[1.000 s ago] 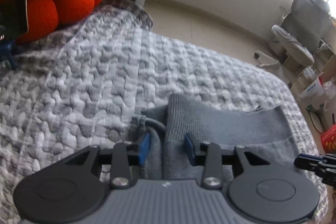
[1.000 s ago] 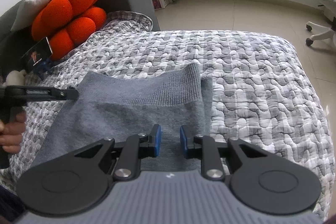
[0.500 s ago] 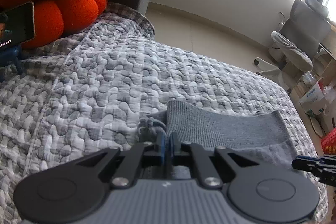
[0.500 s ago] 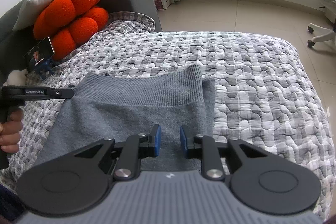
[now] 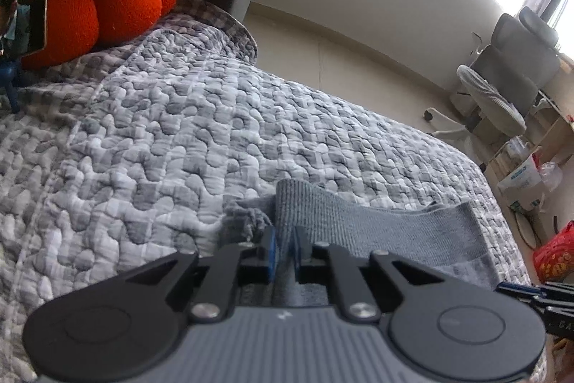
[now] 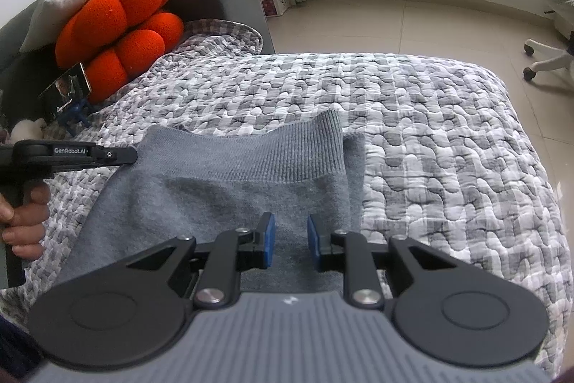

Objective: Fold clothes

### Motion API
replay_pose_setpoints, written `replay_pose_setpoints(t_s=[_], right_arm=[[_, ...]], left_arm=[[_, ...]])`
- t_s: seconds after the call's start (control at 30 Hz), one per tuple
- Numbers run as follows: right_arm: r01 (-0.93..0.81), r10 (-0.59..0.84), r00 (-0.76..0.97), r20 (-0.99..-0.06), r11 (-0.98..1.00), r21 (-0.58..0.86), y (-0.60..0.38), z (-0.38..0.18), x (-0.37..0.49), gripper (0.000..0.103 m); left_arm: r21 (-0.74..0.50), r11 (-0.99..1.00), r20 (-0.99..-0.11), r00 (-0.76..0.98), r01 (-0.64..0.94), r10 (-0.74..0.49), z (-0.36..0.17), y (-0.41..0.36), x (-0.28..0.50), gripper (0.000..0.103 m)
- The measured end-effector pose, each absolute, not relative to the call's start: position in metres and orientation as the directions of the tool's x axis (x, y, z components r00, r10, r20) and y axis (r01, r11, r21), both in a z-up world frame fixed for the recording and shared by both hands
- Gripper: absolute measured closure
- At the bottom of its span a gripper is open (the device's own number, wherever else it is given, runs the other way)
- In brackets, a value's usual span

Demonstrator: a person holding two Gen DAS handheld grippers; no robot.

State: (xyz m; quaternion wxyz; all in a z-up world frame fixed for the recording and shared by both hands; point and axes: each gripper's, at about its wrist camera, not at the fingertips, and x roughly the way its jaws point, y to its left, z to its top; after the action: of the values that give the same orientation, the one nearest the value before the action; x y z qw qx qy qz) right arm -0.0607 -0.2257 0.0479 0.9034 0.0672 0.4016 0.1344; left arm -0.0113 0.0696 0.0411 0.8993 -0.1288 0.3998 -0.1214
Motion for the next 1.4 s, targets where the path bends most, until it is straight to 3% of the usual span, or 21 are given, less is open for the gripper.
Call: replay_pose_setpoints(t_s=[0.2,0.4,0.47,0.53,0.73,0.93,1.27,1.4], right_arm=[[-0.195,0.299,0.641,-0.707,0.954,0.227,-0.224,0.048,-0.060,0.078],[-0.196,0.300,0.643,-0.705,0.954,0.227,-0.225,0.049,-0.060,0.078],[-0.195,0.300,0.644,-0.704,0.954,0.228,-0.225,0.049,-0.060,0.078],[-0.196,0.301,0.644,-0.703,0.953,0.229,-0.225,0.050,-0.061,0.078],[-0.200,0.303,0.641,-0.705,0.953,0.228,-0.224,0.049,-0.060,0.078],[-0.199,0.301,0.638,-0.708,0.953,0.226,-0.222,0.047,-0.059,0.078],[-0.199,0.301,0.638,-0.709,0.954,0.225,-0.222,0.047,-0.058,0.078],[-0.200,0.300,0.636,-0.711,0.954,0.223,-0.221,0.045,-0.058,0.078]], left_arm=[[-0.298,0.945,-0.687,0.657,0.134,-0.310,0.043,0.067,-0.011,0.097],[-0.347,0.933,-0.677,0.664,0.092,-0.318,0.052,0.080,-0.010,0.100],[-0.396,0.915,-0.667,0.662,0.074,-0.342,0.053,0.088,-0.008,0.092],[-0.438,0.896,-0.657,0.653,0.076,-0.377,0.053,0.092,-0.008,0.077],[-0.409,0.906,-0.683,0.620,0.112,-0.385,0.048,0.078,-0.007,0.074],[-0.369,0.926,-0.743,0.571,0.083,-0.348,0.038,0.079,-0.002,0.074],[-0.367,0.920,-0.721,0.581,0.141,-0.377,0.044,0.071,-0.006,0.076],[-0.320,0.936,-0.724,0.599,0.146,-0.342,0.044,0.067,-0.007,0.093]])
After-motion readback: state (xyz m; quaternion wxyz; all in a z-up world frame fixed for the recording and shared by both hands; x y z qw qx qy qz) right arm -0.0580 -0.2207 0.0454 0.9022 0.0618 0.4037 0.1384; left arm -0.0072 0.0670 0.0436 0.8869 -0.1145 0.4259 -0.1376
